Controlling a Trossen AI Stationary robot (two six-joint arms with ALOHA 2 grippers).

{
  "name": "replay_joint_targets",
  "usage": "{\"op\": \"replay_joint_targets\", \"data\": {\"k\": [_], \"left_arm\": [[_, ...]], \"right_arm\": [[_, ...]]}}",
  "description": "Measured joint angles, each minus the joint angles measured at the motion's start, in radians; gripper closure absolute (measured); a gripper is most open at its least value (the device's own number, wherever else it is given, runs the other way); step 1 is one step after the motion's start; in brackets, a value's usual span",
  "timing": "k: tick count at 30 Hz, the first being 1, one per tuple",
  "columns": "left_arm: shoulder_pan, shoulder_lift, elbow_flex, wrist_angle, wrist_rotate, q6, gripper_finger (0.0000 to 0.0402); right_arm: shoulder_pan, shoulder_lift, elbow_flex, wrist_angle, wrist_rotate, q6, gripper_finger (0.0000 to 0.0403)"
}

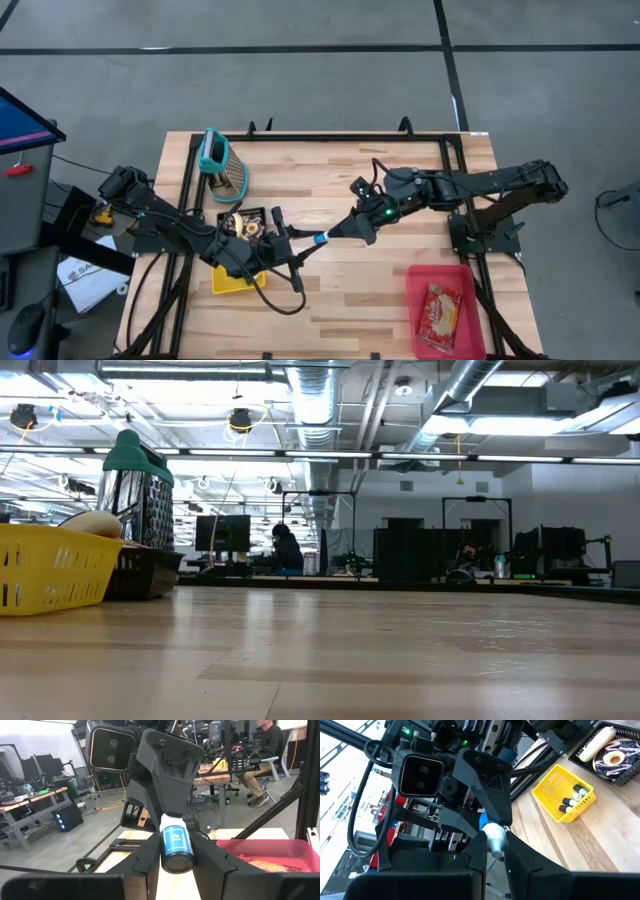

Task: Pick & Place Food Item
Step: Put the blue food coloring bottle into the yellow bin

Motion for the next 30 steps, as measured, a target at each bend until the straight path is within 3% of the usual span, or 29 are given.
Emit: {"op": "replay_joint_targets", "data": {"k": [11,30], "left_arm": [[0.005,0.0,0.0,0.012,-0.024,-0.003,0.0333],[-0.011,-0.006,0.003,0.037,-0.075,-0.004,0.0333]], "right_arm": [[-0.001,0.0,0.0,0.009,0.003,-0.01,0.0335],[-0.001,0.001,-0.002,0.082,0.052,-0.06,0.0331]]}}
